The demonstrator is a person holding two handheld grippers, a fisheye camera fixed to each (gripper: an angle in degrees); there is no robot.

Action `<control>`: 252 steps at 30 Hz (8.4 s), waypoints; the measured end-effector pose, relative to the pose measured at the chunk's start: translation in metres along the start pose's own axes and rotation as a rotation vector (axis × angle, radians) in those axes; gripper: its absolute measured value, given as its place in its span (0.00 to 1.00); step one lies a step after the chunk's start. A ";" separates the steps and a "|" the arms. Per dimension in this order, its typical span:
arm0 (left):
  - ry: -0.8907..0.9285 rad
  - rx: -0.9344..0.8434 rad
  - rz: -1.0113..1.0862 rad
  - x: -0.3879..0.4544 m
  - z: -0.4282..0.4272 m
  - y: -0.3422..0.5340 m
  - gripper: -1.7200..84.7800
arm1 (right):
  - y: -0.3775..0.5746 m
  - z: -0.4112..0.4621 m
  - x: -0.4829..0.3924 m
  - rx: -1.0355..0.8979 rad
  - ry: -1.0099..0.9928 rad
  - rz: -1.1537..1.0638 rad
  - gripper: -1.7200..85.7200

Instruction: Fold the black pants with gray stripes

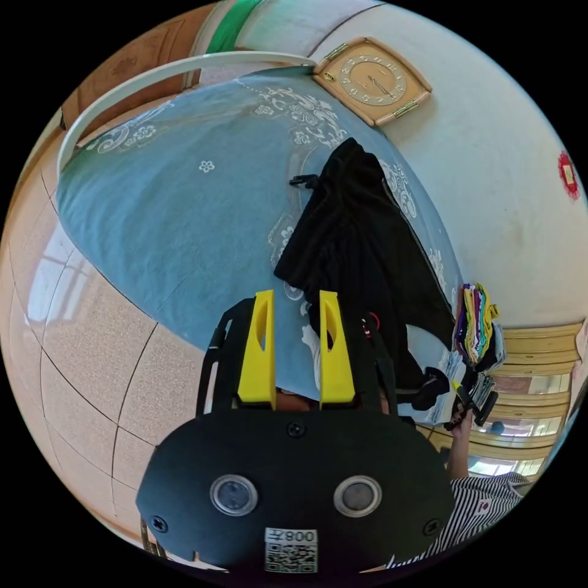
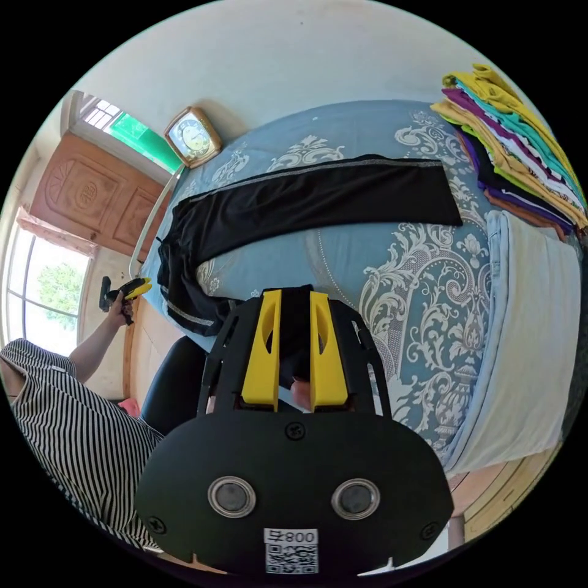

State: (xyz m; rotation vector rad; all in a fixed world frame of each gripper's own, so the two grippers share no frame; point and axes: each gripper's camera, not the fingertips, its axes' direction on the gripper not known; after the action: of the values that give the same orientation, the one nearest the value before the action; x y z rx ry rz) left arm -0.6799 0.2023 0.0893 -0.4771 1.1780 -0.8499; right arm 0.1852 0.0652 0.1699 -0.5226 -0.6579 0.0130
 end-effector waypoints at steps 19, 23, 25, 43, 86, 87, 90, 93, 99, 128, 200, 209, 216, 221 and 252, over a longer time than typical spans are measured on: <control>0.100 0.125 0.032 -0.079 -0.127 0.021 0.03 | 0.005 0.066 0.044 -0.074 0.072 0.138 0.12; 0.109 0.111 0.006 -0.096 -0.136 0.025 0.03 | -0.008 0.059 0.054 0.001 0.053 0.160 0.12; 0.101 0.102 0.006 -0.101 -0.139 0.026 0.03 | -0.018 0.057 0.057 0.005 0.072 0.147 0.12; 0.122 0.094 0.052 -0.131 -0.154 0.006 0.02 | -0.051 0.139 0.042 -0.535 0.413 -0.250 0.04; 0.049 0.000 -0.143 -0.207 0.114 -0.129 0.04 | 0.156 0.047 0.245 -0.138 0.362 0.553 0.08; 0.048 0.019 -0.142 -0.208 0.116 -0.131 0.04 | 0.157 0.046 0.245 -0.137 0.355 0.551 0.07; 0.055 0.081 -0.129 -0.215 0.127 -0.140 0.04 | 0.166 0.034 0.242 -0.100 0.350 0.534 0.04; -0.047 0.112 -0.170 -0.223 0.143 -0.148 0.03 | 0.182 0.031 0.245 -0.088 0.330 0.557 0.03; 0.039 0.133 0.092 -0.169 0.201 -0.172 0.05 | 0.204 0.027 0.250 -0.003 0.265 0.619 0.03; -0.009 -0.451 1.347 0.238 0.699 -0.099 0.04 | 0.120 0.031 0.202 0.001 0.402 0.185 0.02; -0.457 0.155 0.322 0.143 0.360 -0.425 0.02 | -0.275 0.089 0.008 -0.105 0.394 -0.170 0.02; -0.288 0.250 0.372 0.139 0.265 -0.370 0.02 | -0.271 0.078 0.004 0.011 0.327 -0.111 0.02; -0.224 0.108 0.582 0.151 0.247 -0.288 0.02 | -0.246 0.115 -0.055 -0.047 0.216 -0.313 0.02; -0.285 0.070 0.574 0.154 0.228 -0.272 0.02 | -0.259 0.153 -0.054 -0.149 0.248 -0.293 0.02; -0.169 0.007 0.383 0.125 0.074 -0.093 0.02 | -0.175 0.236 -0.121 -0.270 0.147 -0.464 0.02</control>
State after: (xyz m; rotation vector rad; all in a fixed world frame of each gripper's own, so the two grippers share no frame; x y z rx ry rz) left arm -0.6241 0.0397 0.1058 -0.2970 1.0647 -0.4735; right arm -0.0759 0.0003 0.3388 -0.6133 -0.6273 -0.5527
